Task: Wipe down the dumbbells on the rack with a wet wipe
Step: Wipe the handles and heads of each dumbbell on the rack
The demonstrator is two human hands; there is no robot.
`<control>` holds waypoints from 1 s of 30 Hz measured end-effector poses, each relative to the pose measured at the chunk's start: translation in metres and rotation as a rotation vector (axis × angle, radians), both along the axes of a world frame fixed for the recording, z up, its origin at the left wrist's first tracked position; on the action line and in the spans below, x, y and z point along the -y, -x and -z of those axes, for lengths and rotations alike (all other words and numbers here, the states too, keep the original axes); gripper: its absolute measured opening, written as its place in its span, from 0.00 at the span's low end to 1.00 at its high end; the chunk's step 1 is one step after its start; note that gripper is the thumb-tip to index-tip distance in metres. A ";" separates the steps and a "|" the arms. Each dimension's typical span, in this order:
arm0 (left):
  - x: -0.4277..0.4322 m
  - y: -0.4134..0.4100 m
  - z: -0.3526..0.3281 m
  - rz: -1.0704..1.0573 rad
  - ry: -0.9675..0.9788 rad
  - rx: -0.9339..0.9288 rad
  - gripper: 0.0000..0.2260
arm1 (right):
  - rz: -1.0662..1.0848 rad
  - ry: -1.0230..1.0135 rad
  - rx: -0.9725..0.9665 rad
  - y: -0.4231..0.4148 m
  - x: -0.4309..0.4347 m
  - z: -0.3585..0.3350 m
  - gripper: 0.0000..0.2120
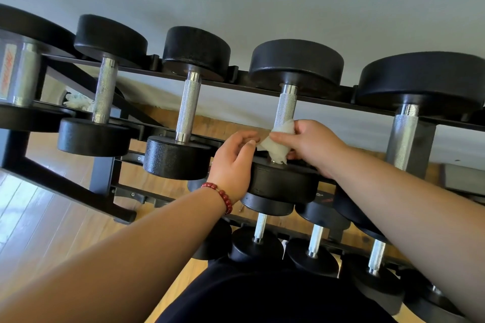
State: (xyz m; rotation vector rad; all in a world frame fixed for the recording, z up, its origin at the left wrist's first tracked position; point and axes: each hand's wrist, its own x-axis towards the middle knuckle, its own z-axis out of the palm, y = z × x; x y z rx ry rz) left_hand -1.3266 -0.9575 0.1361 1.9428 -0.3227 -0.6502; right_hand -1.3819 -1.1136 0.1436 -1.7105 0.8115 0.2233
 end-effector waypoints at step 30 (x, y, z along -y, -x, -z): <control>0.000 0.002 0.000 -0.022 0.008 0.002 0.10 | -0.171 0.058 -0.155 0.012 -0.003 -0.003 0.14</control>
